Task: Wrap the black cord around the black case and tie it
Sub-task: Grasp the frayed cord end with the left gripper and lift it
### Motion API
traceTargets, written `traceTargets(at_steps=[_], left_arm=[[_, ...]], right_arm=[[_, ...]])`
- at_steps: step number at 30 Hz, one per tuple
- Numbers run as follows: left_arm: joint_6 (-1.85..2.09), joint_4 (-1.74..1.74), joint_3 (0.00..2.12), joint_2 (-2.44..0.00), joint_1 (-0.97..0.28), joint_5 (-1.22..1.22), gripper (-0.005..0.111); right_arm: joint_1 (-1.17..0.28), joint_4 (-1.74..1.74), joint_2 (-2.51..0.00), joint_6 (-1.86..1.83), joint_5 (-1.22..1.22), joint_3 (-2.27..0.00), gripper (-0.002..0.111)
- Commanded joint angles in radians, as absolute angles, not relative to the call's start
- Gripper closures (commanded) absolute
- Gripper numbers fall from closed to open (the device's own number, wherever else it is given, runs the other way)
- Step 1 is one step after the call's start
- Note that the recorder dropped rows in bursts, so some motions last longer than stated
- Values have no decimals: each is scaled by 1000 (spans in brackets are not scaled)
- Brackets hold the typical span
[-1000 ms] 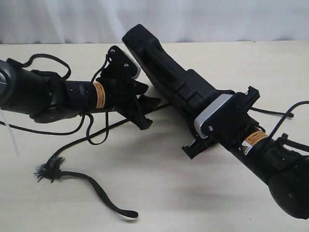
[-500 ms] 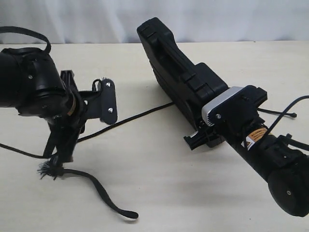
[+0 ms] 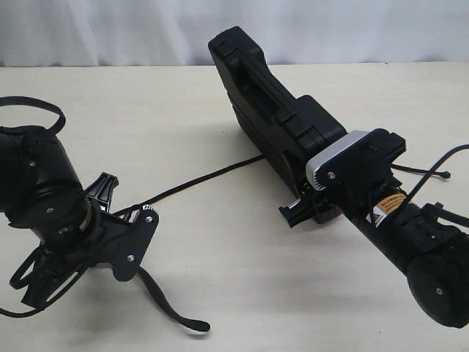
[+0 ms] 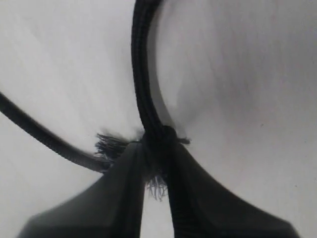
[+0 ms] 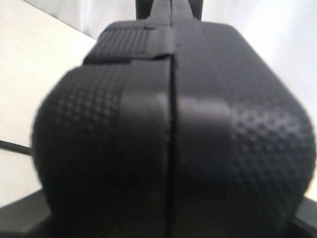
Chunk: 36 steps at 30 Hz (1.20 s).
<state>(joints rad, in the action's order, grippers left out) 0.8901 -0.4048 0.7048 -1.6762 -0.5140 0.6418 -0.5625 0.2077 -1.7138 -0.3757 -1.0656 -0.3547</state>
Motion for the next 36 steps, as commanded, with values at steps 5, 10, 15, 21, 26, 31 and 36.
traceTargets(at_steps=[5, 10, 15, 21, 26, 31, 36], left_arm=[[891, -372, 698, -1679, -507, 605, 63], [888, -293, 698, -1709, -414, 580, 62], [914, -248, 698, -1755, -414, 513, 62], [926, -297, 698, -1806, -414, 535, 90], [926, -320, 704, -1792, -414, 593, 107], [926, -262, 704, -1667, -414, 547, 107], [921, -117, 704, -1499, -388, 434, 107]], right_arm=[[-560, 216, -1718, -352, -991, -349, 104], [-560, 216, -1718, -352, -986, -349, 104], [-560, 216, -1718, -352, -986, -349, 104], [-560, 216, -1718, -352, -986, -349, 104], [-560, 216, -1718, -352, -986, -349, 104], [-560, 216, -1718, -350, -983, -349, 104], [-560, 216, -1718, -327, -981, -349, 104]])
